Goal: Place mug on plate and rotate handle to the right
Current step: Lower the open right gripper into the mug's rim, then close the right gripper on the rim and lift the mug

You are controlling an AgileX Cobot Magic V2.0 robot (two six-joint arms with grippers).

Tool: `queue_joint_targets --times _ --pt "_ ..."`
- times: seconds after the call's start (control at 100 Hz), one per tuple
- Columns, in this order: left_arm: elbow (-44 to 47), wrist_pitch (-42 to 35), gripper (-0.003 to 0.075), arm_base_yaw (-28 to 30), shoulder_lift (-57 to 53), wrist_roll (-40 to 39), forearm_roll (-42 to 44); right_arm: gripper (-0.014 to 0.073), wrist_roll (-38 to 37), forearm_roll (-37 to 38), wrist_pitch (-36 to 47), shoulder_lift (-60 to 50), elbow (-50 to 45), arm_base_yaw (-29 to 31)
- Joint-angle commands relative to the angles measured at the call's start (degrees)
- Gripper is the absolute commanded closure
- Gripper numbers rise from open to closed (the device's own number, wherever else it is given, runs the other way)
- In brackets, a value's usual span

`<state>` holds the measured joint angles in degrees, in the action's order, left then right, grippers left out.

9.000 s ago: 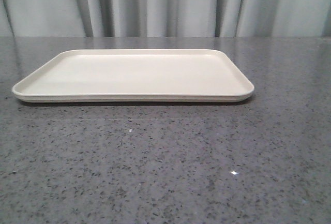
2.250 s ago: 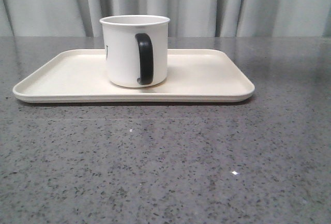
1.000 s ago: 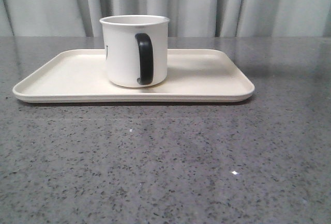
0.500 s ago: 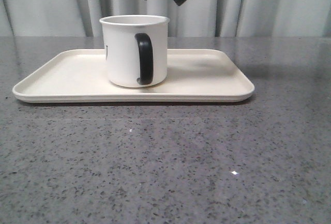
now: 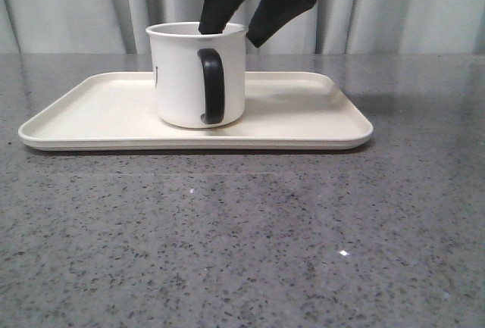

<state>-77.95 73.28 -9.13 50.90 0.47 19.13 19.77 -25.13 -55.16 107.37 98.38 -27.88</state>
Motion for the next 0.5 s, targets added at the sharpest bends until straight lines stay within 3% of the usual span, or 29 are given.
queue_joint_targets --times 0.0,0.31,0.49 --pt "-1.2 -2.8 0.0740 0.1 -0.3 -0.5 1.2 0.0076 0.3 -1.9 1.8 -2.3 1.7 -0.1" --pt "-1.2 -2.8 0.0740 0.1 -0.3 -0.5 1.2 0.0085 0.3 -2.1 1.7 -0.8 1.7 -0.1" --pt "-1.2 -2.8 0.0740 0.1 -0.3 -0.5 1.2 0.0251 0.3 -2.3 1.6 -0.8 1.7 -0.1"
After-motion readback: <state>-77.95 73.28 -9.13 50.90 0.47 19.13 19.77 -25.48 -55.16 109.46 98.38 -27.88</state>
